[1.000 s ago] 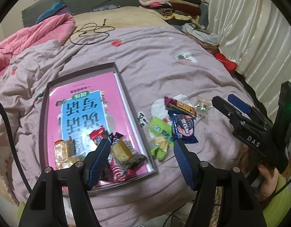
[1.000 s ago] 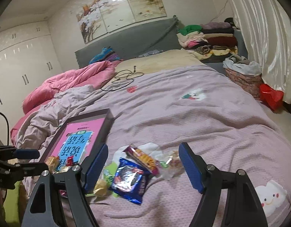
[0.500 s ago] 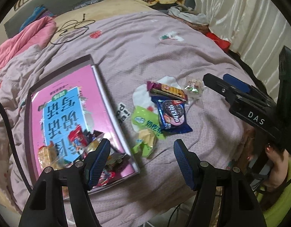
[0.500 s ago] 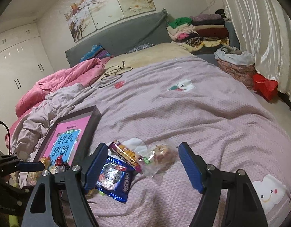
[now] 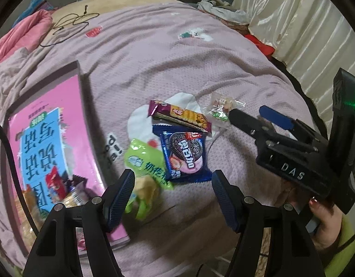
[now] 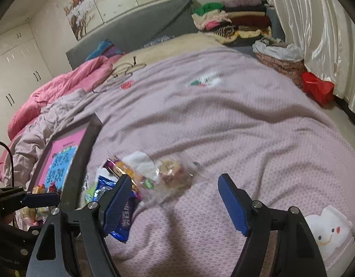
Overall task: Organize snacks
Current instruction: 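Grasp the blue Oreo packet with the left tool while the right tool grasps the clear bagged bun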
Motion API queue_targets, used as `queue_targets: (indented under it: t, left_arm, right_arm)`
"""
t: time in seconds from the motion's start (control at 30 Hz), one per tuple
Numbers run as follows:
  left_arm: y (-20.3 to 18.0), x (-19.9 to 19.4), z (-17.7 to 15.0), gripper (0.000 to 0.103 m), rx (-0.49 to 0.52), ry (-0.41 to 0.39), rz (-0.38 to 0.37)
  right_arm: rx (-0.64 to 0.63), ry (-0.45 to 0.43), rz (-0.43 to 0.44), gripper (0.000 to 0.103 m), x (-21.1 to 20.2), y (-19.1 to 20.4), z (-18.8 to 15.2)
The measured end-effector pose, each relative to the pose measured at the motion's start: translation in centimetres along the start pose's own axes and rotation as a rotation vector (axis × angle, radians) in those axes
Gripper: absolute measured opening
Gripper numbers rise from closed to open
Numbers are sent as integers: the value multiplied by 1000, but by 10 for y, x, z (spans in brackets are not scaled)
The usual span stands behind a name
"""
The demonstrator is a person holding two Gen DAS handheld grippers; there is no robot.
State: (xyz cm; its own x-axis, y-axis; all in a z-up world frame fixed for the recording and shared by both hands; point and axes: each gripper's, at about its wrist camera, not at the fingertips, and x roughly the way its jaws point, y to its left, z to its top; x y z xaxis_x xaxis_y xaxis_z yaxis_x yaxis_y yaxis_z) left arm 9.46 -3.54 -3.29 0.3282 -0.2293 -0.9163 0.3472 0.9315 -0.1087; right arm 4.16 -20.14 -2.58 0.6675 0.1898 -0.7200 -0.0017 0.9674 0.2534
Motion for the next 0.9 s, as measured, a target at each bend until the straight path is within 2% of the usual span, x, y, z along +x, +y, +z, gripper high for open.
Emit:
queue_targets:
  t: [0.33, 0.73, 0.9]
  left_arm:
    - [-3, 22, 8, 71, -7, 22, 5]
    - [-2, 37, 12, 71, -16, 37, 4]
    - [-4, 42, 16, 71, -16, 37, -3]
  right_arm:
    - [-17, 75, 6, 76, 30, -8, 3]
    - [37, 76, 90, 76, 48, -14, 9]
    - [58, 78, 148, 66, 53, -16, 11]
